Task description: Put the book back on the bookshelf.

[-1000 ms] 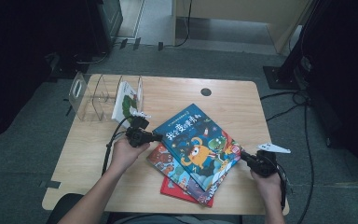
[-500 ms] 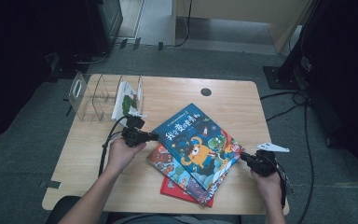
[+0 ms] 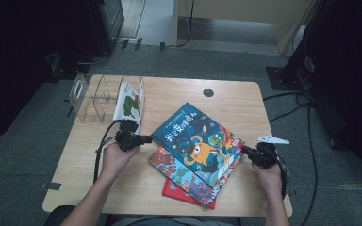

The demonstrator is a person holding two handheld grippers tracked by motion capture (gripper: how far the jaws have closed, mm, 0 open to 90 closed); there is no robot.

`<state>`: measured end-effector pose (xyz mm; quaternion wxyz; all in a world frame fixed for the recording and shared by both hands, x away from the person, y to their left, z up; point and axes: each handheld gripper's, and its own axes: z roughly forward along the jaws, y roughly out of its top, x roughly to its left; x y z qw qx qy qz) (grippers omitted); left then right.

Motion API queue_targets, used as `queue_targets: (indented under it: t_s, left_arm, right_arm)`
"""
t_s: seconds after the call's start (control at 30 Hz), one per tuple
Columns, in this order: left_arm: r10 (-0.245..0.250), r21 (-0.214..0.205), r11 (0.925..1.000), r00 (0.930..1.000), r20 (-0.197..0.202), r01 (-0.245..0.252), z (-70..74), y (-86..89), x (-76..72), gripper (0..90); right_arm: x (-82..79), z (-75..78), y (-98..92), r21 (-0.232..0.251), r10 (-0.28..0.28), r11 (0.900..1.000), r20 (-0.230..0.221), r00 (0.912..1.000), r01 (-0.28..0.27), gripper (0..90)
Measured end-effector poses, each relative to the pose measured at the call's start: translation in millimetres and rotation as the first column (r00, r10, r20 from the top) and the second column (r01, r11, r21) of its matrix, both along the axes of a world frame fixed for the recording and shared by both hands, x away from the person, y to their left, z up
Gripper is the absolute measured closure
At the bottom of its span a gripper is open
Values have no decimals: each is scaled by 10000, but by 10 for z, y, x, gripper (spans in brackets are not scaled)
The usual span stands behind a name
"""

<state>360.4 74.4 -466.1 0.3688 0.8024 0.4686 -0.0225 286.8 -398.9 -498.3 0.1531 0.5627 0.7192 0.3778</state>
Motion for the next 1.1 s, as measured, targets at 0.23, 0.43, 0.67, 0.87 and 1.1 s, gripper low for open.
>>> queue_targets:
  t_s: [0.23, 0.43, 0.67, 0.87, 1.1]
  left_arm:
    - [391, 153, 9991, 9992, 116, -393, -33, 132, -59, 872]
    - [684, 365, 9969, 9974, 227, -692, -71, 206, -98, 870]
    - [967, 570, 9935, 9947, 351, -986, -130, 263, -108, 860]
    - [1108, 525, 9923, 9932, 355, -1126, -174, 268, -93, 860]
    - [1094, 798, 9904, 9928, 484, -1130, -220, 201, -35, 867]
  right_arm:
    - [194, -8, 13, 104, 7, 9999, 51, 10000, -8, 900]
    - [338, -4, 54, 103, 4, 9999, 45, 10000, -4, 900]
    - [484, -7, 123, 157, 59, 9999, 47, 10000, -60, 900]
    - [544, -4, 170, 110, 120, 9999, 50, 9999, -120, 900]
    - [548, 0, 190, 61, 199, 9998, 5, 9998, -199, 900]
